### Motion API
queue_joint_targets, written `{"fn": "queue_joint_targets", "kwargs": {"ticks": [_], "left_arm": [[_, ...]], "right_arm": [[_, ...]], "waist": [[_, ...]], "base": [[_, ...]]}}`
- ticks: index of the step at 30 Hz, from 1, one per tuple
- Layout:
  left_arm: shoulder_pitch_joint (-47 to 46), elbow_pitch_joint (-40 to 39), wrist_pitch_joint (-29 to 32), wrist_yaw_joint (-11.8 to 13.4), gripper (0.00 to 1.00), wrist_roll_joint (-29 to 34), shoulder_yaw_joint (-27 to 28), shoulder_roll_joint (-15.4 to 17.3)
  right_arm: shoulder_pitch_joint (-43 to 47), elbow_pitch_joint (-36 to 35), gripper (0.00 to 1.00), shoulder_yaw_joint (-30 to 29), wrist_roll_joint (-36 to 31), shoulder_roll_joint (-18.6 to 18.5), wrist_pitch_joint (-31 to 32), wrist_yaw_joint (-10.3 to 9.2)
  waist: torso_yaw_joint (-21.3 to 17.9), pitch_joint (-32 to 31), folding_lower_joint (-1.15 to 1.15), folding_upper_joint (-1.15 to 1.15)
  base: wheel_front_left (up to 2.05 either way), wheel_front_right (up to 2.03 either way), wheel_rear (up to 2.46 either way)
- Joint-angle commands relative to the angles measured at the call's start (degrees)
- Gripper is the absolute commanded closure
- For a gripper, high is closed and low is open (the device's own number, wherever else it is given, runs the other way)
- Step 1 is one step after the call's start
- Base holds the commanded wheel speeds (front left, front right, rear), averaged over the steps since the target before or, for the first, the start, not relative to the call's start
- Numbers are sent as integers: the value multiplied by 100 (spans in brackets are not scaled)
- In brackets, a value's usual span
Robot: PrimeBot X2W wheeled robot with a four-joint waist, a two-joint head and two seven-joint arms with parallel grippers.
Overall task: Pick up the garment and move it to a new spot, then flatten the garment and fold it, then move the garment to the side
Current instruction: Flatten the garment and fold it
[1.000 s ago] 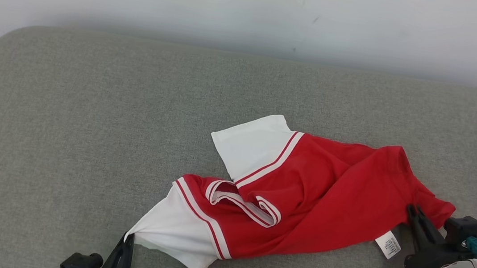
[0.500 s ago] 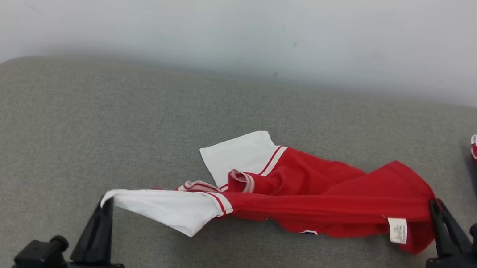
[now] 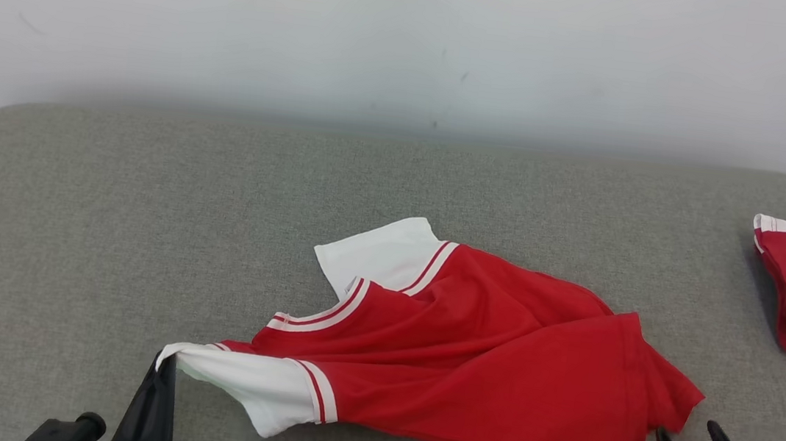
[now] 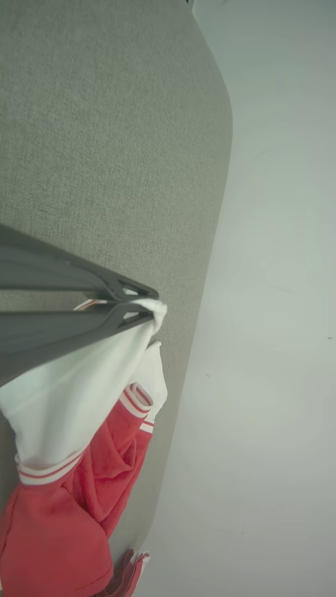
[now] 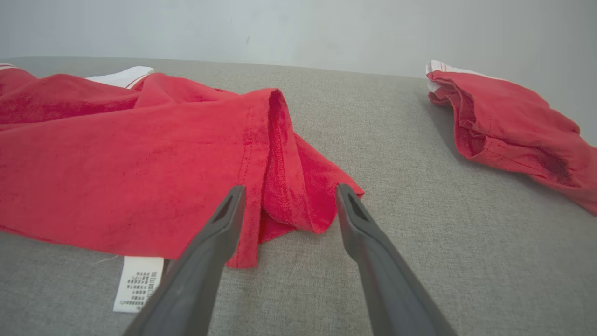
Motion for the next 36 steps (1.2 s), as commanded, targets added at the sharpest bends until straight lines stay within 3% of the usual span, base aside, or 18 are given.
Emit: {"fn": "queue_joint_targets", "kwargs": {"ticks": [1,8,17,18,19,20,21,22,28,31,36], "left_arm": [[42,31,-53,6,100,36,33,37],[-60,128,-115,-9,100,58,33,79],[-221,201,-104,-35,100,103,-94,81],[-236,213,-98,-40,100,118,-102,97],[-254,221,-100,-40,100,127,-113,99],[-270,233,-105,-37,100,125,-125,95],[-273,249,-109,-37,100,120,-134,90],[-273,263,-116,-35,100,116,-139,85],[-309,135,-220,-126,100,-30,-101,10],[-380,-78,-241,-262,100,-192,-52,34],[-781,-597,-12,-527,100,-391,-4,222]], "right_arm": [[176,-139,0,-22,-35,43,-41,1],[261,-243,0,110,-123,278,78,1],[-291,652,2,139,33,660,456,1],[-333,741,11,168,43,668,491,1],[-375,823,39,213,69,673,497,1],[-418,895,53,246,94,676,493,1],[-449,958,89,279,106,672,483,1],[-460,1015,100,308,132,665,459,1],[-266,717,100,271,304,451,308,1],[-128,54,100,156,763,305,499,1],[-152,-1533,100,-86,1426,-295,1374,1]], "waist": [[-8,50,0,0],[-37,135,0,0],[54,201,0,0],[66,208,0,0],[76,214,0,0],[86,217,0,0],[95,215,0,0],[103,208,0,0],[103,20,0,0],[17,-132,0,0],[-129,-325,0,0]], "base": [[0,0,0],[0,0,0],[0,0,0],[0,0,0],[0,0,0],[0,0,0],[0,0,0],[0,0,0],[0,0,0],[0,0,0],[0,0,0]]}}
